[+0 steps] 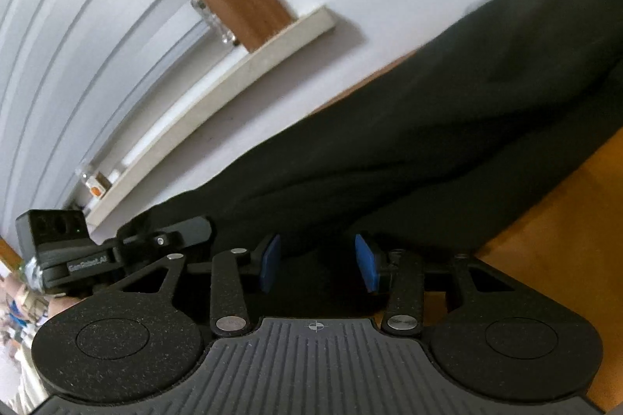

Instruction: Fold clothes

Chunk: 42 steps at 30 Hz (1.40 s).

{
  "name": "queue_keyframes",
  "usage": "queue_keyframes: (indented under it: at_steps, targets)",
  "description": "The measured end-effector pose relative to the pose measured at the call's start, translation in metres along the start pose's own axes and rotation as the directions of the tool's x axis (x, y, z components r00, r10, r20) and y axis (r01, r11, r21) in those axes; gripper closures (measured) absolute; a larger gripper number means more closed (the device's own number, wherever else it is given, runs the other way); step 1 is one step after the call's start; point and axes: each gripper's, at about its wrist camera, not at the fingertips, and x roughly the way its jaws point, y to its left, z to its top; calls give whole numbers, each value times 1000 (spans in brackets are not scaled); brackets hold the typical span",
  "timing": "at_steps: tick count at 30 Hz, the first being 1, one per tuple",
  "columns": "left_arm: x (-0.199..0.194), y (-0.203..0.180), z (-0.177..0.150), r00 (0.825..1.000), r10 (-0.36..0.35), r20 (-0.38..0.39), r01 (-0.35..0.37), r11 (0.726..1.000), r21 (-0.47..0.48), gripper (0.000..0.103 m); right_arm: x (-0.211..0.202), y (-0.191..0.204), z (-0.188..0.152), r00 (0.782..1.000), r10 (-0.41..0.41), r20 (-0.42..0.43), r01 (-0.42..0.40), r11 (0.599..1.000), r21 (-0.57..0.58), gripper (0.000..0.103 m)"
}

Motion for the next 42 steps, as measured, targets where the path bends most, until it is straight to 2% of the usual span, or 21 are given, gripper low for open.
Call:
queue_keyframes:
  at_steps: [4, 7, 10, 13, 16, 19, 22, 25, 27, 29, 30, 33, 36, 37, 38, 41, 42]
  targets:
    - [1, 1, 0, 1000, -9, -2, 9, 1000, -3, 101, 10, -10, 2, 999, 51, 11, -52, 990, 132, 64]
    - [0, 1, -1, 1000, -17, -2, 17, 1000, -4, 101, 13, -18, 2, 996, 86, 25, -89, 977, 193, 76]
    - [0, 0, -1, 999, -35, -3, 35, 999, -2, 101, 14, -23, 2, 994, 95, 59, -106, 970, 217, 99]
    - [-6, 1, 1, 999, -33, 29, 33, 999, -8, 100, 4, -24, 3, 987, 111, 113, -133, 968, 212, 100]
    - [-17, 6, 6, 995, -9, 96, 12, 999, -32, 100, -27, -15, 1, 980, 111, 163, -139, 975, 175, 101]
    - [-22, 7, 10, 990, 87, 116, -88, 996, 5, 98, -59, -7, -3, 975, 119, 188, -146, 979, 140, 101]
    - [-14, 5, 7, 983, 166, 75, -171, 984, 56, 98, -83, 1, -10, 976, 103, 190, -123, 988, 97, 101]
    - [0, 0, 1, 971, 238, 17, -238, 963, 128, 98, -87, -2, -22, 990, 46, 134, -56, 996, 74, 101]
    - [5, 0, -1, 965, 263, -15, -259, 957, 132, 98, -85, -10, -29, 996, 4, 85, -11, 997, 74, 101]
    - [4, 2, -1, 962, 270, -26, -265, 955, 133, 83, -85, -16, -35, 999, -30, 43, 27, 997, 70, 102]
    - [4, 3, -2, 961, 276, -28, -270, 954, 132, 82, -86, -20, -36, 999, -43, 26, 42, 997, 66, 102]
    - [5, 3, -2, 958, 284, -38, -277, 951, 136, 82, -104, -29, -31, 997, -51, 64, 46, 996, 78, 101]
    - [7, 2, -2, 955, 292, -47, -283, 949, 140, 82, -114, -40, -20, 989, -82, 119, 70, 992, 102, 96]
    - [8, 2, -2, 954, 296, -53, -286, 948, 141, 82, -112, -47, -14, 988, -92, 127, 77, 990, 115, 92]
    - [9, 2, -2, 952, 300, -58, -289, 947, 141, 79, -106, -53, -7, 983, -122, 140, 104, 986, 130, 83]
    - [9, 1, -2, 951, 303, -63, -292, 945, 148, 78, -94, -72, 15, 967, -196, 165, 174, 975, 139, 70]
    - [9, 0, -2, 951, 304, -63, -292, 945, 151, 78, -90, -79, 23, 960, -219, 176, 194, 969, 151, 69]
